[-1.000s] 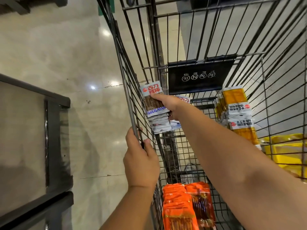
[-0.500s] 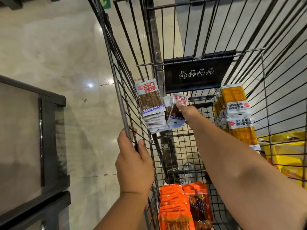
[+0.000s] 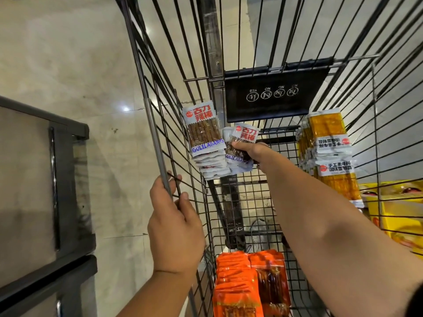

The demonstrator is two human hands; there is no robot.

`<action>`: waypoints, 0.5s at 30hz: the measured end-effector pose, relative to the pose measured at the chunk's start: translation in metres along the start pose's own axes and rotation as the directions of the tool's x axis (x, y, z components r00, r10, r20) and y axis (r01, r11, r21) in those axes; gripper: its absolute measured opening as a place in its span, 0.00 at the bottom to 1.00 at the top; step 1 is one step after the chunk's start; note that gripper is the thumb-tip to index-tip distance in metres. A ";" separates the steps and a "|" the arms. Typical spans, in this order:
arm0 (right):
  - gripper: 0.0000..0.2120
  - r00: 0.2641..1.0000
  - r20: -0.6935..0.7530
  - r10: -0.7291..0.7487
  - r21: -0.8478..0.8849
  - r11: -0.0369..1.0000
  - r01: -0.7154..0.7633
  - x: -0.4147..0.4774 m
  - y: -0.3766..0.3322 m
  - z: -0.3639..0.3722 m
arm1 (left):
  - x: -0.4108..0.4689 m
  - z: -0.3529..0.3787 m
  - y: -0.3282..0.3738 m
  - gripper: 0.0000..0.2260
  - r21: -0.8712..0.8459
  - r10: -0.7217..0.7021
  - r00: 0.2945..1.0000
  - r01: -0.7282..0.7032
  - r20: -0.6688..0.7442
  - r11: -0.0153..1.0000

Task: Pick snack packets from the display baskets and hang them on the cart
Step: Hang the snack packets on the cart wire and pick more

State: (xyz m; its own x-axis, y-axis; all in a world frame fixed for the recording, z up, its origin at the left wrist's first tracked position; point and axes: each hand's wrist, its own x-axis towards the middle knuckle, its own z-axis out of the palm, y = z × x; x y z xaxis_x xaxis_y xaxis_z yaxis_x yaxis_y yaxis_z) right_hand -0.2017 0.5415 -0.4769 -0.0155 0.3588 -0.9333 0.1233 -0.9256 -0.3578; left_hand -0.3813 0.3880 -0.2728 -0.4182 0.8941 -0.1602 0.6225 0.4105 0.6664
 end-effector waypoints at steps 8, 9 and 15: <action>0.21 0.997 0.032 -0.077 0.147 0.987 0.071 -0.002 0.016 0.007 | 0.000 0.000 -0.002 0.17 0.010 0.019 1.000 -0.019 0.005 1.000; 0.21 0.995 0.024 -0.097 0.166 0.982 0.091 -0.003 0.018 0.008 | 0.000 0.000 -0.003 0.17 0.015 0.020 1.000 -0.020 0.009 1.000; 0.24 0.988 0.026 -0.153 0.177 0.973 0.146 -0.001 0.028 0.008 | 0.000 0.001 -0.005 0.16 0.013 -0.002 1.000 0.002 -0.002 1.000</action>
State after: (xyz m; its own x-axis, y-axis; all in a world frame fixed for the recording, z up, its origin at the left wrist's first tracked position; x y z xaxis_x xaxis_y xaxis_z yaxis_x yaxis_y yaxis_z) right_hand -0.2060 0.5140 -0.4859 -0.0602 0.4931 -0.8679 -0.0580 -0.8697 -0.4901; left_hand -0.3840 0.3859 -0.2770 -0.4206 0.8931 -0.1598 0.6304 0.4144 0.6564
